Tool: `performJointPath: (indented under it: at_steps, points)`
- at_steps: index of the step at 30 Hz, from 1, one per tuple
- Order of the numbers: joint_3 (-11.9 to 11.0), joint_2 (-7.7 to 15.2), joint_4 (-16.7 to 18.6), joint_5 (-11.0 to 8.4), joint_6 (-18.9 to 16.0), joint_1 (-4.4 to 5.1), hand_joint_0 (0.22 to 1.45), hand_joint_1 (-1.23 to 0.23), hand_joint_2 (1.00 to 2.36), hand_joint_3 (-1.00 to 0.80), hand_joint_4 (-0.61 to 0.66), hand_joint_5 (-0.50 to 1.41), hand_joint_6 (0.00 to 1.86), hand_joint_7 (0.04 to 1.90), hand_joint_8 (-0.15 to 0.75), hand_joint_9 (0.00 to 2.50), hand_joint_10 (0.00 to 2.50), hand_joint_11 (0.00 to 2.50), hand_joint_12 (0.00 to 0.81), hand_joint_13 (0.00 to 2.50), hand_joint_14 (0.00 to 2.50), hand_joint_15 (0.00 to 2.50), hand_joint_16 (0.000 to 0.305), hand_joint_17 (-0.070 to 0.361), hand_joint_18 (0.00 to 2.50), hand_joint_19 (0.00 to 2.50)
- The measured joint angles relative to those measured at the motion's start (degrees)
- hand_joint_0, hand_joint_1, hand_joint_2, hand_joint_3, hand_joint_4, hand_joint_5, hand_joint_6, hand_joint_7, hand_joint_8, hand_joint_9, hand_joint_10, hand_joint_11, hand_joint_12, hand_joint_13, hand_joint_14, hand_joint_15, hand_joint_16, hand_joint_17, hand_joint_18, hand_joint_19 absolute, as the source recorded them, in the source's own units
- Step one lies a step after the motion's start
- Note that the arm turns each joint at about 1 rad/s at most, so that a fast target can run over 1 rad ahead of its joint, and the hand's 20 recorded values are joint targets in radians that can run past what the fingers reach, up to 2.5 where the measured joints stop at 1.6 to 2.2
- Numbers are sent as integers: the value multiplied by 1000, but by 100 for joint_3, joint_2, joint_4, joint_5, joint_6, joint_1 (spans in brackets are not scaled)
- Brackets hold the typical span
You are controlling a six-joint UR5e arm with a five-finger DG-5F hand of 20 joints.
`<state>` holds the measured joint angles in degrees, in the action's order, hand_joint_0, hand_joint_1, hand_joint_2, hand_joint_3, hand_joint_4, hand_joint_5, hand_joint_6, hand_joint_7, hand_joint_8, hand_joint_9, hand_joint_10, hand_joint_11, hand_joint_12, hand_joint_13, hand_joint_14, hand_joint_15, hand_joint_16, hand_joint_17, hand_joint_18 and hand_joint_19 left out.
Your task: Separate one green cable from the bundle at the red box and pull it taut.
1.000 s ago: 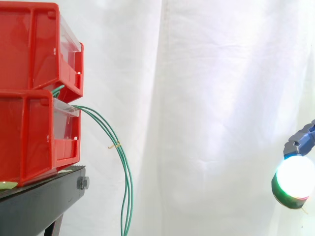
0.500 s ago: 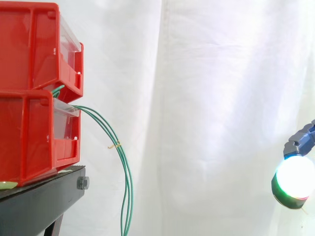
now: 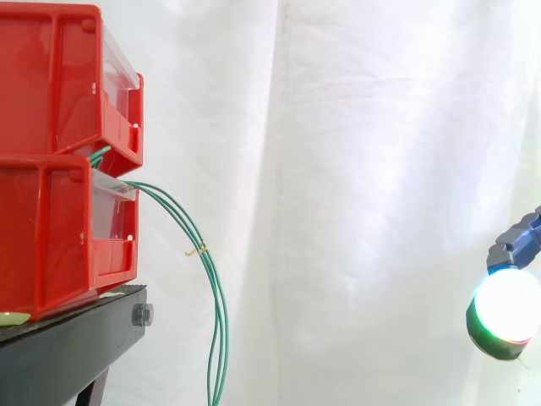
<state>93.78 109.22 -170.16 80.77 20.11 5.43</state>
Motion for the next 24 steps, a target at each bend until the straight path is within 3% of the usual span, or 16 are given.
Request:
performJointPath:
  at_steps: [6, 8, 10, 13, 17, 21, 24]
  points:
    - [0, 1, 0, 0, -2, 1, 488, -509, 1000, -500, 195, -186, 502, 704, 226, 919, 20, 690, 374, 1060, 24, 783, 60, 136, 964, 761]
    - [0, 0, 0, 0, -3, 1, 490, -508, 1000, -500, 196, -185, 502, 709, 256, 961, 23, 919, 391, 1126, 25, 895, 60, 134, 959, 772]
    - [0, 1, 0, 0, -1, 1, 489, -509, 1000, -500, 195, -184, 502, 704, 261, 981, 24, 996, 388, 1144, 24, 919, 60, 134, 962, 762]
    - [0, 2, 0, 0, -1, 2, 491, -507, 1000, -500, 192, -188, 502, 704, 236, 893, 21, 762, 383, 1071, 22, 800, 60, 134, 960, 762]
    - [0, 1, 0, 0, -1, 1, 491, -493, 1000, -500, 186, -205, 502, 683, 268, 619, 9, 321, 390, 933, 21, 692, 61, 137, 928, 758]
    - [0, -1, 0, 0, 0, 1, 509, -510, 1000, -500, 200, -201, 502, 688, 288, 672, 11, 307, 384, 917, 21, 674, 58, 131, 910, 775]
    - [0, 0, 0, 0, 0, 0, 573, -430, 1000, -500, 182, -193, 502, 688, 277, 713, 9, 300, 363, 953, 22, 694, 52, 118, 895, 803]
